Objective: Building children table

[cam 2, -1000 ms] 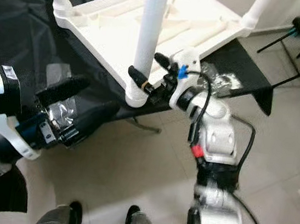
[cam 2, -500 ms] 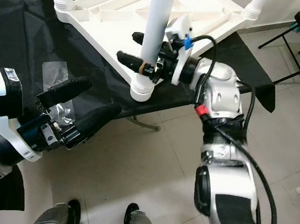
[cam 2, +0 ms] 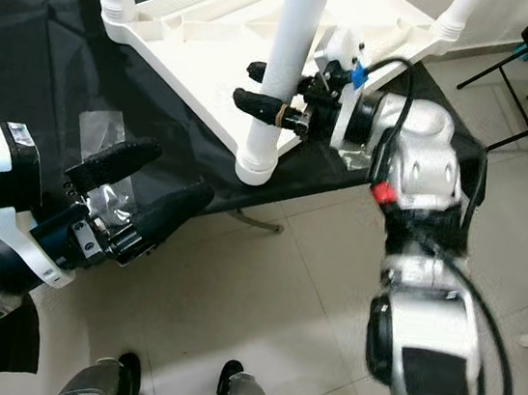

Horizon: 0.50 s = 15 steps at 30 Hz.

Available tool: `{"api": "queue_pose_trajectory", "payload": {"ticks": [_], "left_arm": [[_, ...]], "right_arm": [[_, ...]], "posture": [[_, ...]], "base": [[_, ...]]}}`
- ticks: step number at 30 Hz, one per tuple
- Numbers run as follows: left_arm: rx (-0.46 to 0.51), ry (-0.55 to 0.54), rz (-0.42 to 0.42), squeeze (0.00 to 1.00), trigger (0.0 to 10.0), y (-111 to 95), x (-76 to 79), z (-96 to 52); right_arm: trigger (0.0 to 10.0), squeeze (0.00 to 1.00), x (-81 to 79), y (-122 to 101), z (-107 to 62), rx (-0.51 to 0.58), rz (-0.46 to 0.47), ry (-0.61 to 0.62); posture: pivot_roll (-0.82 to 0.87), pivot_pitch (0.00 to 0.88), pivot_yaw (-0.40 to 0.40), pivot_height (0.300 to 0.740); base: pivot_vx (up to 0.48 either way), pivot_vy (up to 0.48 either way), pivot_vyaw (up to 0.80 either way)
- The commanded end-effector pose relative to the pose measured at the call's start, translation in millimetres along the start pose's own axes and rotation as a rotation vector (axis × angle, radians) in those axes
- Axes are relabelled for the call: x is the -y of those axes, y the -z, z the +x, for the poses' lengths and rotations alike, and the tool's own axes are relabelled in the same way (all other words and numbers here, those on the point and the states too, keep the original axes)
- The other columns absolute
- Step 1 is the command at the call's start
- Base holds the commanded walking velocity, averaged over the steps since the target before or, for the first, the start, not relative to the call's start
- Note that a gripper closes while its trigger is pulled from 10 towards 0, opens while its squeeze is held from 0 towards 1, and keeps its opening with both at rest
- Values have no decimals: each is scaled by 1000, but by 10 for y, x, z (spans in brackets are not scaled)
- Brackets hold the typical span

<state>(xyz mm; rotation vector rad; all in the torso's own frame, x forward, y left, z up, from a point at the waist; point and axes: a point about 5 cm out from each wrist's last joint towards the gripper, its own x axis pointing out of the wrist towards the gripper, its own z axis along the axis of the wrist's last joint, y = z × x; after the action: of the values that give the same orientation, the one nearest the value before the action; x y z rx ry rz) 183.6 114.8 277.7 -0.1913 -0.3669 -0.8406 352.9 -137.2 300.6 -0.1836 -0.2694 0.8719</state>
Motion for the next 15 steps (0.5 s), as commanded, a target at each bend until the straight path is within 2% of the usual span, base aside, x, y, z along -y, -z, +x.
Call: {"api": "queue_pose_trajectory", "payload": {"ticks": [1, 2, 3, 4, 6, 10, 11, 12, 13, 15], "left_arm": [[-8, 17, -2, 0, 10000, 7, 50, -30], [-7, 12, -1, 0, 10000, 6, 35, -37], [-5, 9, 0, 0, 10000, 5, 22, -33], [-4, 7, 0, 0, 10000, 4, 15, -28], [-2, 7, 0, 0, 10000, 4, 12, -21], [-2, 14, 0, 0, 10000, 11, 9, 0], [2, 30, 0, 0, 10000, 5, 2, 24], [5, 40, -2, 0, 10000, 10, -9, 39], [7, 47, -4, 0, 10000, 13, -16, 47], [7, 47, -4, 0, 10000, 13, -16, 47]], "right_arm": [[0, 0, -64, 564, -217, -157, 121, 538], [0, 0, -203, 803, -379, -189, 207, 794], [0, 0, -329, 995, -481, -243, 236, 953], [0, 0, -409, 1094, -525, -274, 247, 1019], [0, 0, -455, 1137, -521, -288, 239, 1015], [0, 0, -516, 1160, -392, -288, 314, 953], [0, 0, -515, 1124, -252, -277, 320, 921], [10000, 0, -494, 1047, -78, -264, 309, 849], [10000, 0, -497, 976, 30, -262, 301, 809], [10000, 0, -497, 976, 30, -262, 301, 809]], "posture": [[70, 328, -98, 740], [62, 327, -91, 740], [55, 320, -69, 740], [55, 320, -69, 740], [55, 320, -69, 740], [65, 319, -66, 740], [55, 307, -58, 740], [32, 298, -60, 740], [32, 298, -60, 740], [32, 298, -60, 740]], "base": [[0, 0, 0], [0, 0, 0], [0, 0, 0], [0, 0, 0], [0, 0, 0], [0, 0, 0], [0, 0, 0], [0, 0, 0], [0, 0, 0], [0, 0, 0]]}}
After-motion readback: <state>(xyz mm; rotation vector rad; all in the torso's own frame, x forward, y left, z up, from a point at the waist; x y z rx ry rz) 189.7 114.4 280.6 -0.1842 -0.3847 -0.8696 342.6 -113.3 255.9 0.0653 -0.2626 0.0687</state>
